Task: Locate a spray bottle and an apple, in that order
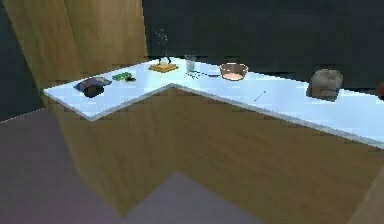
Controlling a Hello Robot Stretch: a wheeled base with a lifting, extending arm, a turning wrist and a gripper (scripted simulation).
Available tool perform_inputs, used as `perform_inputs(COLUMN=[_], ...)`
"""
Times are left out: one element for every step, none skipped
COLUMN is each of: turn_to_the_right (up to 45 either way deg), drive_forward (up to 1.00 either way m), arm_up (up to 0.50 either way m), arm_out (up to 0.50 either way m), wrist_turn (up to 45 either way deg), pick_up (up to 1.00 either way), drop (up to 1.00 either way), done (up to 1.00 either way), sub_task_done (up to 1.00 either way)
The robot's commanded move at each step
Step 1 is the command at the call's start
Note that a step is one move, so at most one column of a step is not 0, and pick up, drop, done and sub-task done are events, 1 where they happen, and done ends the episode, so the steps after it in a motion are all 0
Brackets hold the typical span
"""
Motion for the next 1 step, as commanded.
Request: perform_inputs(turn_to_the_right=[12.0], drive_forward=[0.0], arm_up=[0.0], arm_out=[0.0], wrist_turn=[0.0], pick_up=[0.0], drop=[0.0], done=[0.0], sub_task_done=[0.0])
